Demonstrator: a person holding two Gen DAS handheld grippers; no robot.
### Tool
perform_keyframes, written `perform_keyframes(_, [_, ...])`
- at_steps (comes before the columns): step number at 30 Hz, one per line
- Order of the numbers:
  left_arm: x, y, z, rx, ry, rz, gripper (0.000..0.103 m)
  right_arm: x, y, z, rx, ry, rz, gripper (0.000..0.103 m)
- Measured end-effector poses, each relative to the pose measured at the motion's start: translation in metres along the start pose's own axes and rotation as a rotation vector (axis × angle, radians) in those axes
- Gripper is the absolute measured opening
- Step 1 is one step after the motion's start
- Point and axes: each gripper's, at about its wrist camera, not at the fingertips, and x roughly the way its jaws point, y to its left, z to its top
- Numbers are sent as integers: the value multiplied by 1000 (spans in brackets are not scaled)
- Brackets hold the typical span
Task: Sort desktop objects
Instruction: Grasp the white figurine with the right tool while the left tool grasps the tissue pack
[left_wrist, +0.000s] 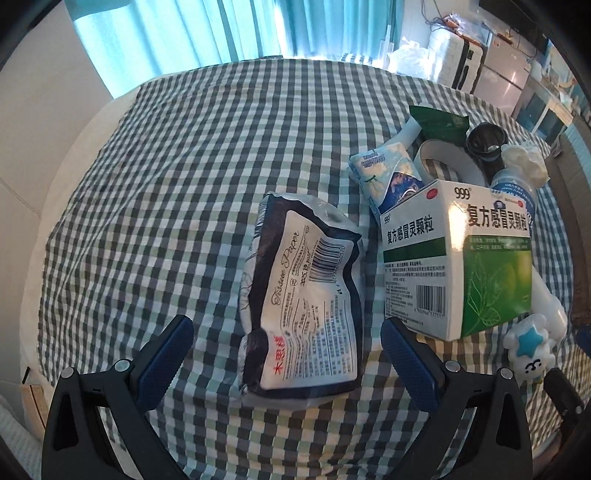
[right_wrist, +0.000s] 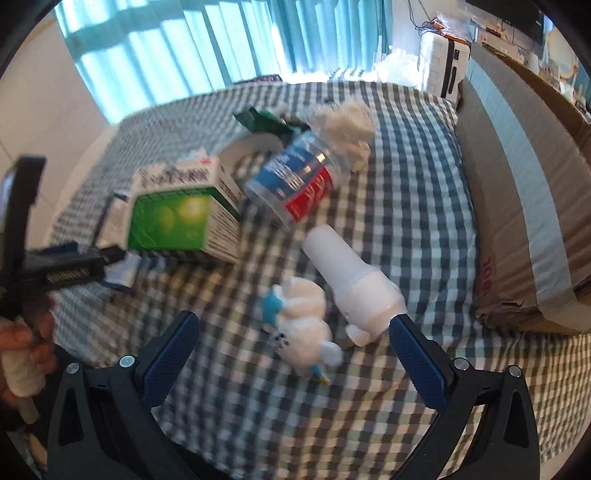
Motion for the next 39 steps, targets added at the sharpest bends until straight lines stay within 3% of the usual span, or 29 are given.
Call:
perform_keyframes(6, [16, 2, 4, -17, 20, 2, 103, 11, 3, -3, -35, -18, -5, 103])
perform_keyframes(9, [22, 4, 5, -24, 26, -15, 103, 19, 9, -3, -59, -2, -39, 92])
perform_keyframes(14, [30, 6, 5, -28, 27, -40, 103, 27, 14, 2, -92, -2, -82, 91])
perform_keyframes(17, [37, 6, 5, -28, 30, -49, 103, 27, 18, 3, -109, -10, -90, 75])
perform_keyframes(19, [43, 7, 6, -28, 37, -55, 103, 33, 22, 1, -120, 25, -58, 58])
perform_keyframes(21, [49, 8, 8, -27, 45, -58, 103, 45, 23, -4, -121, 78, -81, 58])
perform_keyframes(28, [66, 6, 12, -13, 56, -60, 103, 62, 20, -3, -101, 88, -61, 55])
perform_keyframes(34, [69, 5, 15, 1, 41, -82, 92, 65, 20, -2, -95, 80, -57, 53])
perform_keyframes(37, [69, 6, 15, 11, 28, -89, 81, 63, 23, -2, -104, 73, -63, 52])
perform_keyframes(39, [69, 6, 15, 18, 17, -97, 65, 61, 26, -3, -108, 68, -59, 52])
